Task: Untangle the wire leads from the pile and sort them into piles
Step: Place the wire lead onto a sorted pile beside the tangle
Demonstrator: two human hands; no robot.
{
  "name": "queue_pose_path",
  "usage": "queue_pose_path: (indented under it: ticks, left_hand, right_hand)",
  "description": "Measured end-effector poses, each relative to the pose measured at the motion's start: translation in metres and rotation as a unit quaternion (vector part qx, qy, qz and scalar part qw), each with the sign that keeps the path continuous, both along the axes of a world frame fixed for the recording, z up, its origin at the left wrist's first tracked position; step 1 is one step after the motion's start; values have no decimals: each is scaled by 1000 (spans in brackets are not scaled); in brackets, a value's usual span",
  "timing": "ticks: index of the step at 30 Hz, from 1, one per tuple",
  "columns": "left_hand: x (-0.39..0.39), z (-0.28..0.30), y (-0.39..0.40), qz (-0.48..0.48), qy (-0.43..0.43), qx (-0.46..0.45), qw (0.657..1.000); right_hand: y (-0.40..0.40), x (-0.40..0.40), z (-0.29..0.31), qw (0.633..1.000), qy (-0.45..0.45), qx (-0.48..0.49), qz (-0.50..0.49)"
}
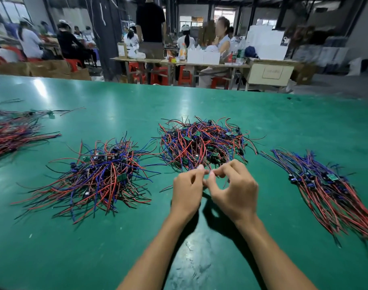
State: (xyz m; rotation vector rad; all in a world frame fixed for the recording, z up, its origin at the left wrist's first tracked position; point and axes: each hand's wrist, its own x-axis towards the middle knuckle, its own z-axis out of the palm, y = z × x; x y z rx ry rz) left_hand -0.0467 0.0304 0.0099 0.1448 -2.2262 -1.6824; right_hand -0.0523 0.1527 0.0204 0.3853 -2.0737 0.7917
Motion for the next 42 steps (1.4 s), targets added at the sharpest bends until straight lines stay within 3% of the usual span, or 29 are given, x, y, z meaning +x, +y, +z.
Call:
queue_pose_path:
  ticks: [3,6,9,12,13,16,20,23,25,27,29,31,33,38,42]
  left_hand:
    - [-1,0,-4,-47,-27,137,989]
    - [-1,4,-10,-57,-62,237,968]
    - [4,10,-12,-78,-72,248,963]
    - [9,13,-14,-106,-65,250,960]
    - [10,14,-15,-123,-58,245,960]
    - [13,16,-17,-164,-43,224,960]
    - [17,16,-19,-214,-39,193,957]
    - [21,15,-18,-233,-48,187,953]
    - [23,14,-18,-213,-46,188,958]
    - [23,15,-17,-180,-43,191,964]
    - [23,15,-16,-153,-46,215,963]
    - [22,14,-15,-143,-47,236,960]
    - [21,13,-16,-138,-45,240,960]
    - [18,13,-15,-140,-18,276,951]
    - [18,16,-17,-157,-20,325,932]
  right_hand:
    - [5,5,2,994,72,26,77]
    - [5,9,4,982,73,40,168]
    - [1,13,4,962,-36,-78,261]
    - [0,7,9,926,-174,-286,175]
    - [3,2,10,924,-232,-282,114]
    - [9,-9,6,910,-393,-128,15]
    - [13,-12,11,868,-465,-160,73]
    - [15,-8,16,794,-530,-246,168]
    - [16,-7,16,748,-535,-323,223]
    - [20,-8,15,735,-512,-374,240]
    - [25,-10,16,772,-467,-375,213]
    - [30,-10,15,838,-397,-333,173]
    - [32,-12,16,863,-344,-326,176]
    - [33,-14,24,804,-346,-408,259]
    - [34,-12,25,764,-371,-418,323]
